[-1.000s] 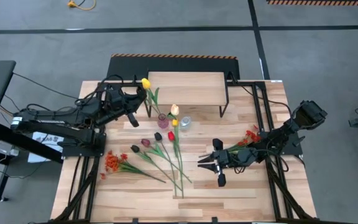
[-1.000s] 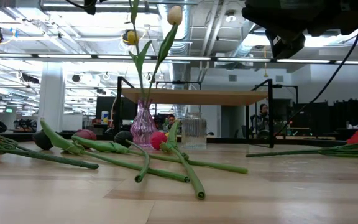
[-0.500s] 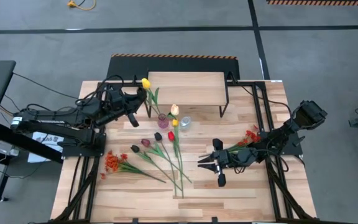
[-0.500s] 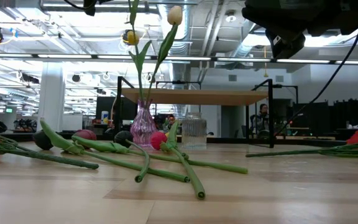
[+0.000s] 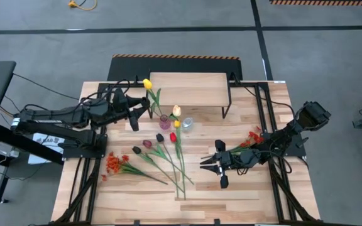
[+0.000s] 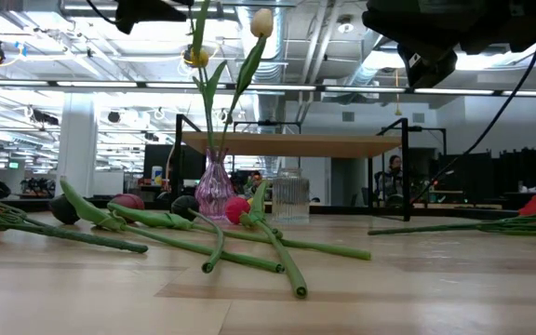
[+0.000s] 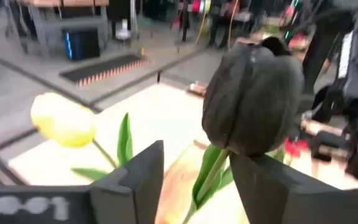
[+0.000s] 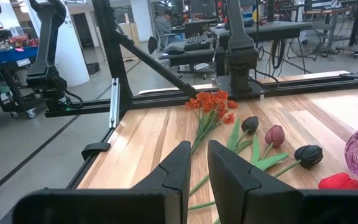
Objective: Pick and place flowers into a vace then onto a shelf
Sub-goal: Put the top black tulip into the purple vase, then put the red tulip into the violet vase
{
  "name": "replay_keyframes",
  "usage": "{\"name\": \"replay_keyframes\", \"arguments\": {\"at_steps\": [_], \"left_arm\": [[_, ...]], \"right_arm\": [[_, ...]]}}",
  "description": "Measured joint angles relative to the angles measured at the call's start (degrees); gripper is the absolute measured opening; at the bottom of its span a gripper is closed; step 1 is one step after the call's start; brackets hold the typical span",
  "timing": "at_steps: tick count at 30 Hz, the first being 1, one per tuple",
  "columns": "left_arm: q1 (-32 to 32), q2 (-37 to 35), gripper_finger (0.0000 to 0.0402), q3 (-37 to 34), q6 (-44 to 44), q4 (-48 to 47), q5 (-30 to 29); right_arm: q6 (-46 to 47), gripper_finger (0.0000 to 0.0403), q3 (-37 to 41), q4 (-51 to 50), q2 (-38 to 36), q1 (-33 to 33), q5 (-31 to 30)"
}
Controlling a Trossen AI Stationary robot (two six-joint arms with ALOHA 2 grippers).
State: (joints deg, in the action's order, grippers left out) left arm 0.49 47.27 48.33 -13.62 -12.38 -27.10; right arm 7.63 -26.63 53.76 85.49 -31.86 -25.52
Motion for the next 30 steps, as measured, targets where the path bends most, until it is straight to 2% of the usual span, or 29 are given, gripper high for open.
{"name": "replay_keyframes", "arguments": {"at_steps": [5, 9, 18, 24, 30], "left_arm": [[0.0, 0.0, 0.0202, 3.8, -4.1, -11.3, 0.1], [0.0, 0.6, 0.0212, 5.3, -6.3, -16.1, 0.4], [0.0, 4.5, 0.0213, 6.0, -7.2, -19.9, 3.1], [0.0, 5.2, 0.0213, 9.6, -11.8, -31.2, 2.7], [-1.8, 5.1, 0.0213, 14.3, -15.0, -38.0, 2.7]], "right_arm": [[0.0, 0.0048, 0.0, 0.0, 0.0, 0.0, 0.0], [0.0, 0.0048, 0.0, 0.0, 0.0, 0.0, 0.0], [0.0, 0.0048, 0.0, -0.7, 0.0, 0.0, 0.1], [0.0, 0.0048, 0.0, -1.5, 0.0, 0.0, 0.2], [0.0, 0.0048, 0.0, -1.9, 0.0, 0.0, 0.2]]}}
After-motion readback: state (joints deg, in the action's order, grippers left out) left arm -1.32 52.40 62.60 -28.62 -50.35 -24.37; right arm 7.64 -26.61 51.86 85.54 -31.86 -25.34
